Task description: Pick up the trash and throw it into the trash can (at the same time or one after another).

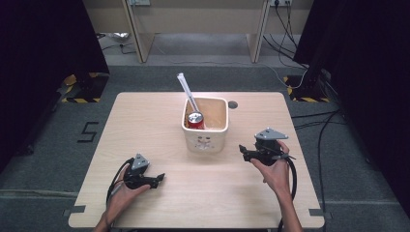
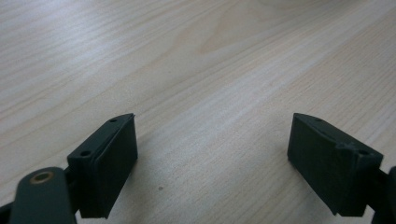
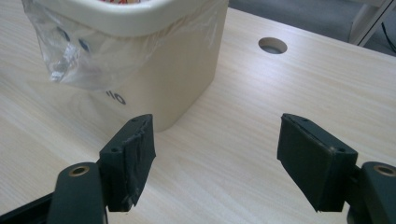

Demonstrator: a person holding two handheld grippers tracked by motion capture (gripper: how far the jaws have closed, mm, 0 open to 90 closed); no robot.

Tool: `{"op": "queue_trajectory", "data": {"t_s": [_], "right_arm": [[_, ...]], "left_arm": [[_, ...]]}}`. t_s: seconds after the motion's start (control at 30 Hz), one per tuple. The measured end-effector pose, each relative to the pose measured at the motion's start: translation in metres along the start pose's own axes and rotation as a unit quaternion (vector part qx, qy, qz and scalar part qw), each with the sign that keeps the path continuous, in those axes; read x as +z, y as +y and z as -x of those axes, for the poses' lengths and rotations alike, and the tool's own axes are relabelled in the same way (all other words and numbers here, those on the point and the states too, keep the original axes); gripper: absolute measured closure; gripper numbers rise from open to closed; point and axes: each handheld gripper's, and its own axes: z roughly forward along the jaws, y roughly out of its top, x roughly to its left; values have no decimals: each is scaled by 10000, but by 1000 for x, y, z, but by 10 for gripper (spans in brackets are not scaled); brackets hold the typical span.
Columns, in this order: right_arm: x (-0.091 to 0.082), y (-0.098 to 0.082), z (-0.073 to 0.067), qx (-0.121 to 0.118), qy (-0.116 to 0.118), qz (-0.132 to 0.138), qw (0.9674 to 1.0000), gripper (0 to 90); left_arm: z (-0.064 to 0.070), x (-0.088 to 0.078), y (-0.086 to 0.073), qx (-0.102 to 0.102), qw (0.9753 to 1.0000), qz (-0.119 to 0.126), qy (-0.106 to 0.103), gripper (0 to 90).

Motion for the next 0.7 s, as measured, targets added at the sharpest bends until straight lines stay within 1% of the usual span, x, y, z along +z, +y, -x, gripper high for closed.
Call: {"op": "queue_trajectory", "data": {"t_s": [0.27, 0.37, 0.5, 0.7], "right_arm": [[1, -16, -4, 32, 43, -72, 10000, 278], [4, -24, -5, 47, 31, -166, 9998, 278], [9, -35, -7, 70, 81, -255, 9996, 277], [10, -48, -9, 139, 122, -253, 9995, 277]], "left_arm": [[0, 0, 0, -1, 10000, 8, 5, 152], [0, 0, 0, -3, 10000, 17, 7, 152], [0, 0, 0, 0, 10000, 3, 0, 152], [0, 0, 0, -2, 10000, 11, 5, 152]]}}
